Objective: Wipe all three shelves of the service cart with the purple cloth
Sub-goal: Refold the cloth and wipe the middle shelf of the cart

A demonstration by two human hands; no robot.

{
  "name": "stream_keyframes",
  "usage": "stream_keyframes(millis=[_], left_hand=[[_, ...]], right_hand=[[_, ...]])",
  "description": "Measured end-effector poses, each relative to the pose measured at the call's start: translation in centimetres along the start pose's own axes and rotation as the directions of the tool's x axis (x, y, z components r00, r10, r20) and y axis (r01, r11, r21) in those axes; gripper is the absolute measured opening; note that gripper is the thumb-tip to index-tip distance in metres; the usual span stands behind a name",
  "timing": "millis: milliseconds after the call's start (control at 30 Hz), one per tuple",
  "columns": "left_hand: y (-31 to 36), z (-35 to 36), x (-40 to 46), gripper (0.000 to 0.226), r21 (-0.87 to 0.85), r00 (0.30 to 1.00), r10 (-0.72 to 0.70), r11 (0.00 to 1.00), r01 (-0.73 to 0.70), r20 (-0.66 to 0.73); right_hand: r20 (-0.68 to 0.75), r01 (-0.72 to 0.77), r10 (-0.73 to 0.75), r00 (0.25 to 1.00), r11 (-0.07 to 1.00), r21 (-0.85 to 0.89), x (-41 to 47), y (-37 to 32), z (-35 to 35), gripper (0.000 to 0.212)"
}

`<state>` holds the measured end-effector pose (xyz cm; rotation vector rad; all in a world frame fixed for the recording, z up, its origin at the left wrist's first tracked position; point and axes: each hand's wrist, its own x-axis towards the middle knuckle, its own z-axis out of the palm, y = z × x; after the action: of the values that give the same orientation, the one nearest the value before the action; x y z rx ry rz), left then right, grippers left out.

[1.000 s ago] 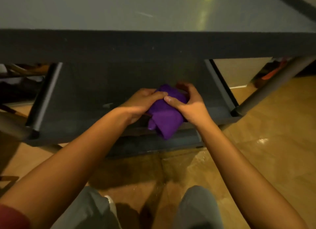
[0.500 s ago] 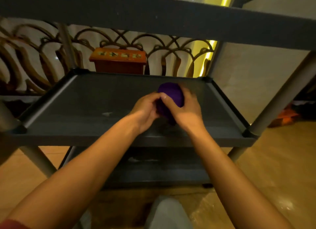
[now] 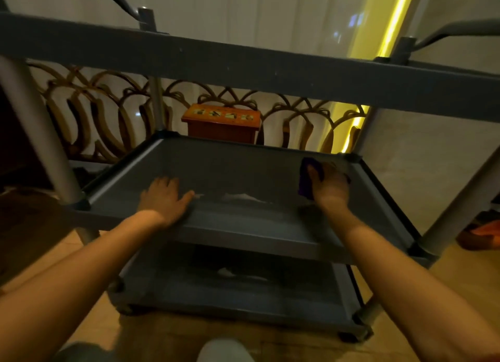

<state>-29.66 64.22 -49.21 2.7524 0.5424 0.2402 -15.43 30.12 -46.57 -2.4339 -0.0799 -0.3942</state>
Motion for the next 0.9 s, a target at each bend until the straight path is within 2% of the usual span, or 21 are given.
stream_keyframes(millis=[67,100,133,233,333,400,467,500,633,733,800,900], left_hand=[[-1.0,0.9,0.4,0.083,0.131,0.989,-0.069,0.990,0.052,0.127],[-1.2,1.5,0.4,0.087,0.147,0.982,-0.079,0.988,0.054,0.173],[-1.5,1.9,0.5,0.090,0.146,0.977,-0.077,0.988,0.049,0.197],[-2.2,1.5,0.9,0.097,0.131,0.978,-0.044,0.991,0.018,0.205],[-4.8,-0.8,2.2,0.102,0.242,0.982,-0.038,0.970,-0.009,0.187],[-7.5,-1.5,2.7,0.101,0.329,0.981,-0.056,0.944,-0.008,0.187],[-9.6,-0.8,2.9,0.098,0.333,0.964,-0.121,0.942,0.037,0.236],[-10.0,-0.4,3.0,0.097,0.317,0.952,-0.151,0.946,0.061,0.267],[-11.2,0.9,3.8,0.099,0.320,0.953,-0.148,0.946,0.057,0.266],[-11.8,1.2,4.1,0.098,0.322,0.955,-0.151,0.945,0.063,0.256],[-11.9,1.2,3.6,0.092,0.279,0.972,-0.125,0.958,0.067,0.199],[-11.8,1.1,1.3,0.076,0.171,0.998,-0.005,0.985,0.017,-0.070]], right_hand=[[0.246,0.031,0.021,0.969,0.978,-0.204,-0.9,0.1,3.1,0.055],[0.369,0.072,0.046,0.928,0.951,-0.301,-1.7,0.2,4.4,0.062],[0.431,0.103,0.066,0.900,0.929,-0.356,-2.1,0.4,5.4,0.067],[0.371,0.076,0.088,0.924,0.911,-0.405,-1.0,1.3,4.6,0.065],[0.324,0.052,0.126,0.938,0.871,-0.488,0.9,2.6,2.9,0.062],[0.361,0.029,0.151,0.920,0.894,-0.447,1.2,3.0,3.2,0.076],[0.439,0.024,0.170,0.882,0.915,-0.403,0.6,2.7,4.9,0.093],[0.454,0.028,0.175,0.874,0.913,-0.407,0.2,2.3,5.9,0.094],[0.407,0.090,0.078,0.910,0.921,-0.378,-0.6,-1.7,10.4,0.062],[0.487,0.246,-0.089,0.869,0.931,-0.269,-2.0,-8.9,15.2,0.050],[0.573,0.379,-0.208,0.793,0.905,-0.196,-4.1,-14.7,18.9,0.050],[0.650,0.429,-0.243,0.720,0.892,-0.141,-5.9,-19.5,21.2,0.053]])
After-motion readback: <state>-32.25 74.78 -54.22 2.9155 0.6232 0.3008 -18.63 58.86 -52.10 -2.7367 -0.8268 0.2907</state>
